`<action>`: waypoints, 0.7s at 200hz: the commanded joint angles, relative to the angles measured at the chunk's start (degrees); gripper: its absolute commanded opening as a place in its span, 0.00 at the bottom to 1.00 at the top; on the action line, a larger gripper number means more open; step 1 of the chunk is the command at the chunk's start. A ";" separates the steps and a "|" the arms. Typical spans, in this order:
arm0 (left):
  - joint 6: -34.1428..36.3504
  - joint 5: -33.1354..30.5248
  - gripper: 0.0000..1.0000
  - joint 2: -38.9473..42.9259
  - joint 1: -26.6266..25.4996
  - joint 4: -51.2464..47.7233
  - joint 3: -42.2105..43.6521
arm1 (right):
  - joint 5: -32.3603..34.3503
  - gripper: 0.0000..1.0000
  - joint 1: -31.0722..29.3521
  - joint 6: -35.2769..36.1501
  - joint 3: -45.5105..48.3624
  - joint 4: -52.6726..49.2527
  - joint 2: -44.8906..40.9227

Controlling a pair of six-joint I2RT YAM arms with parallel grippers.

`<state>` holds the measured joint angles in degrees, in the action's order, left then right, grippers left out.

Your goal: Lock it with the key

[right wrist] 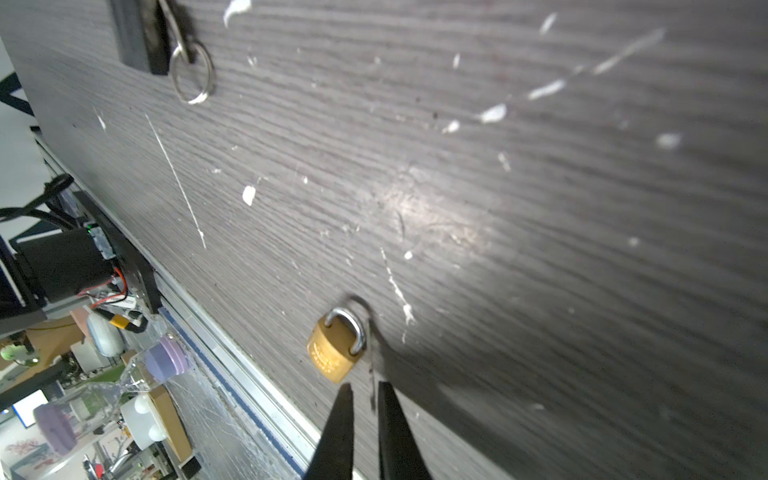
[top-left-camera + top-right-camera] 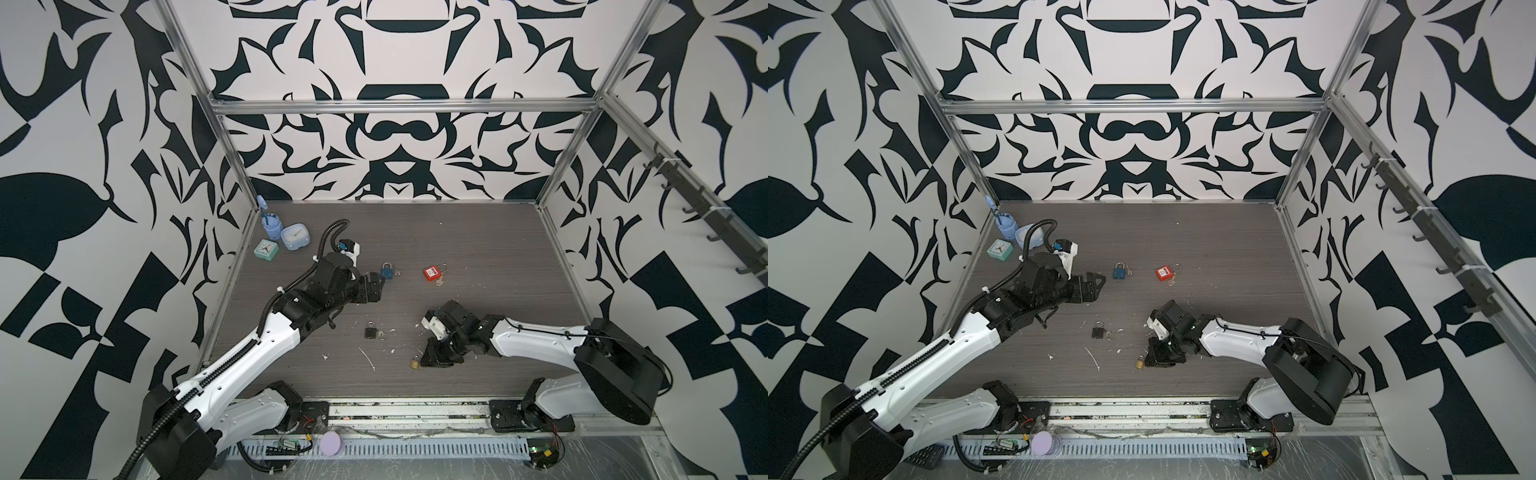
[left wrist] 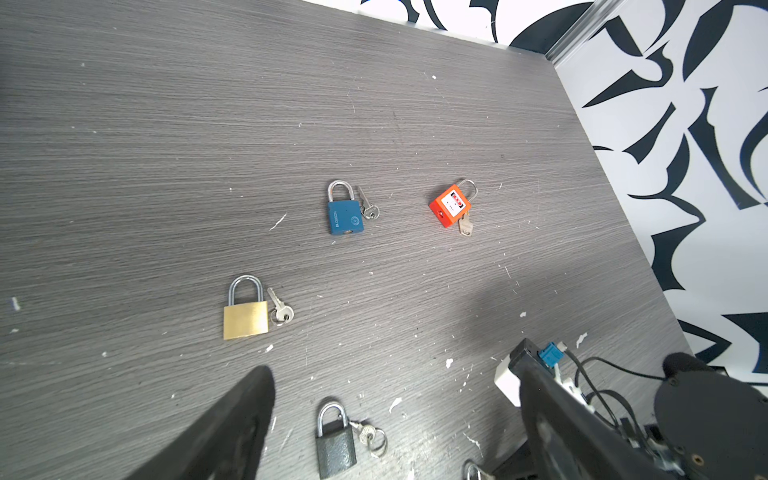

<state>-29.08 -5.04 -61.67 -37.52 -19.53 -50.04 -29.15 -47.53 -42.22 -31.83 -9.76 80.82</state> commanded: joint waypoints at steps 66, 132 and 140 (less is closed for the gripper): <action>-0.03 0.01 0.94 0.35 0.43 -1.13 -0.88 | 5.48 0.34 -0.44 4.33 -4.86 -8.21 -5.68; 4.18 -12.59 0.99 5.24 4.32 -3.39 -4.24 | 38.84 0.80 0.02 18.07 -20.27 -16.69 -18.71; 4.91 -14.16 0.99 5.79 5.72 -3.22 -4.88 | 45.99 0.87 0.20 20.30 -20.87 -14.69 -19.76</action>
<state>-27.14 -12.16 -58.48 -34.85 -22.13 -51.79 -5.39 -47.66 -30.26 -48.73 -24.80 64.71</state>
